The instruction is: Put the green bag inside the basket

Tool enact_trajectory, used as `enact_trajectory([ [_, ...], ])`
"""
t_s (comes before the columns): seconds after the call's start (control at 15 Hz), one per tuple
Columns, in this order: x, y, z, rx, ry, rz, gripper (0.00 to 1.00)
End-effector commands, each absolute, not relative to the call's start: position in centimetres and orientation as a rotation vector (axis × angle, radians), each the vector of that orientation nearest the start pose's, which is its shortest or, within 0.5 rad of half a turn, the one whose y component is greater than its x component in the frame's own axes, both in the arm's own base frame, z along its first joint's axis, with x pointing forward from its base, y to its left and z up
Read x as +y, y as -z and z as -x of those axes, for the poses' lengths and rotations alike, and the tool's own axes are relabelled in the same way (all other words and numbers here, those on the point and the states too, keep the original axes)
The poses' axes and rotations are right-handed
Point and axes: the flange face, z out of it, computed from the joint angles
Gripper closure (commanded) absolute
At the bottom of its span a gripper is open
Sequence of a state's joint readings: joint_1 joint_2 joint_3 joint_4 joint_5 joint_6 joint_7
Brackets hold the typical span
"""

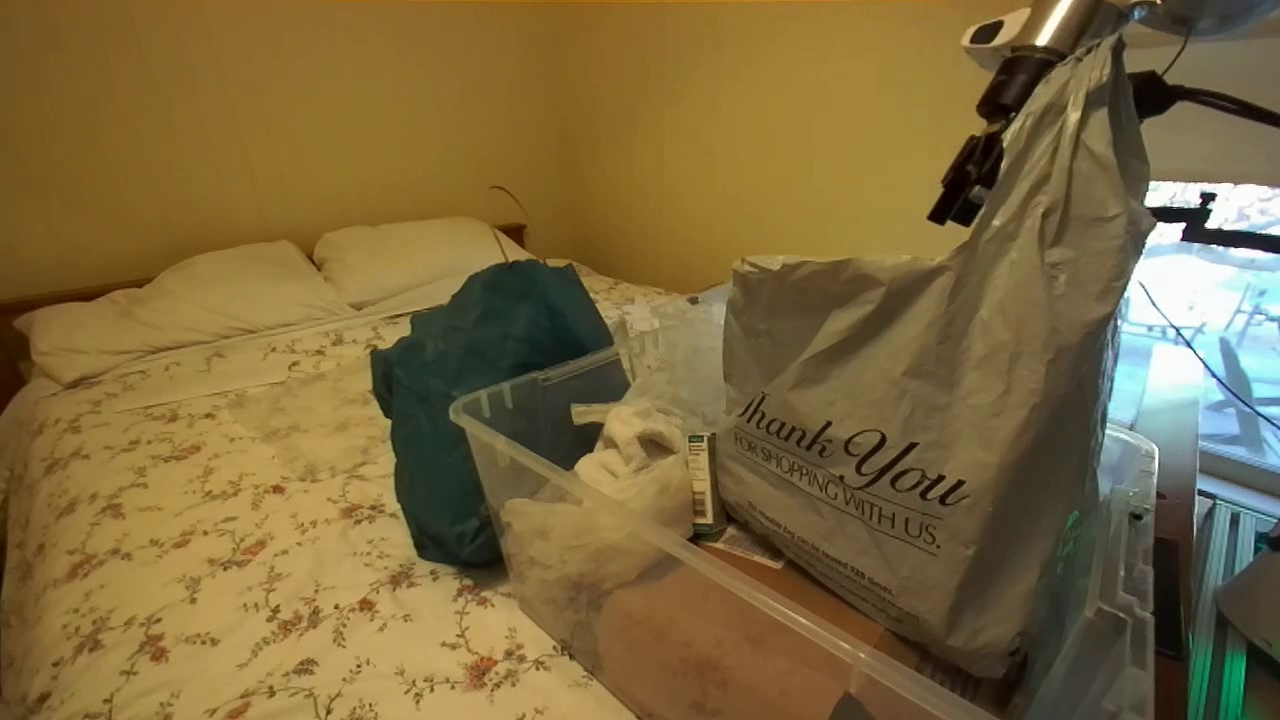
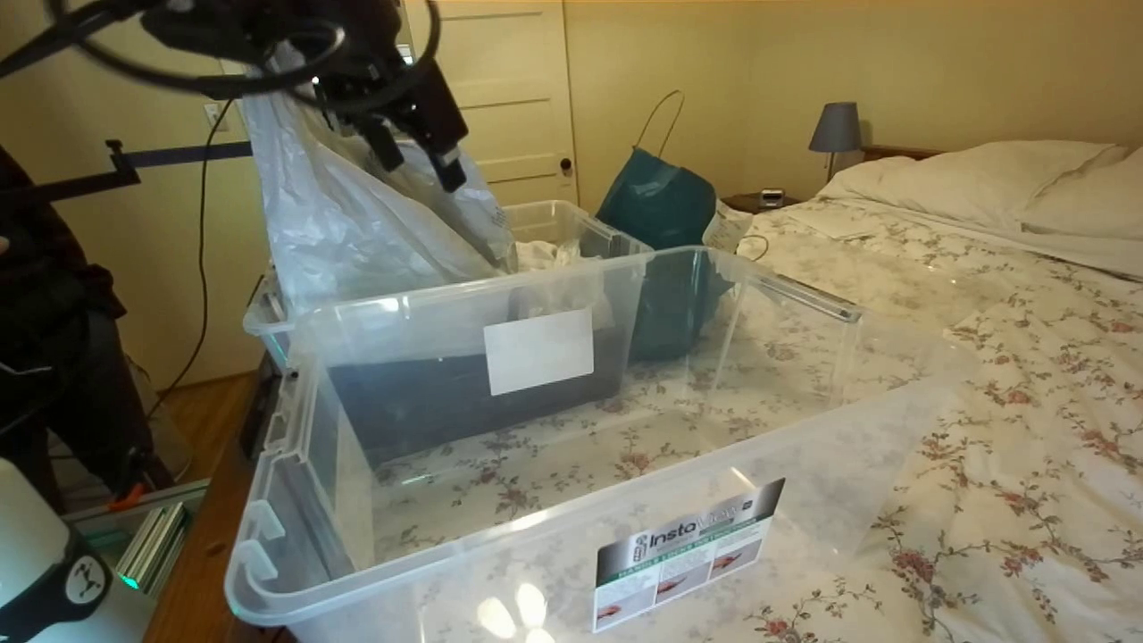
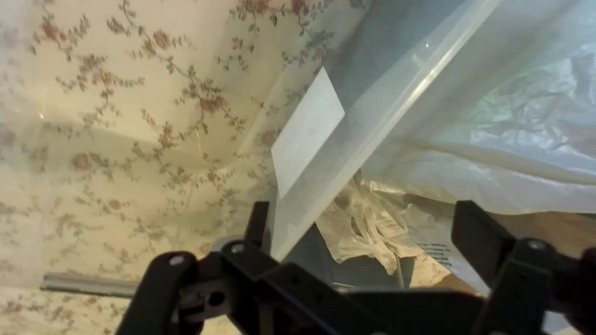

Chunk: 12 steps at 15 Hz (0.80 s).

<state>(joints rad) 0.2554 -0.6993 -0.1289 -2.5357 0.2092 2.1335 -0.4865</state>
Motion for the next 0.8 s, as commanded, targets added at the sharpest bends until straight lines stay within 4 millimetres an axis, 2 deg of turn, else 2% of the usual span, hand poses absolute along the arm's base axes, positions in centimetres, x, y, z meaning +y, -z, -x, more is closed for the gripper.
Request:
enact_trajectory([
  [0.0, 11.8, -54.7, -40.1, -1.041, 0.605, 2.744, 0.00],
  [0.2, 16.8, -55.9, -42.4, -1.234, 0.749, 2.730, 0.00],
  [0.47, 22.3, -56.9, -45.2, -1.472, 0.965, 2.700, 0.00],
  [0.53, 23.0, -57.1, -45.5, -1.533, 1.018, 2.692, 0.00],
  [0.6, 21.7, -56.7, -43.7, -1.435, 0.949, 2.703, 0.00],
  [0.73, 23.0, -56.6, -44.6, -1.495, 0.986, 2.689, 0.00],
])
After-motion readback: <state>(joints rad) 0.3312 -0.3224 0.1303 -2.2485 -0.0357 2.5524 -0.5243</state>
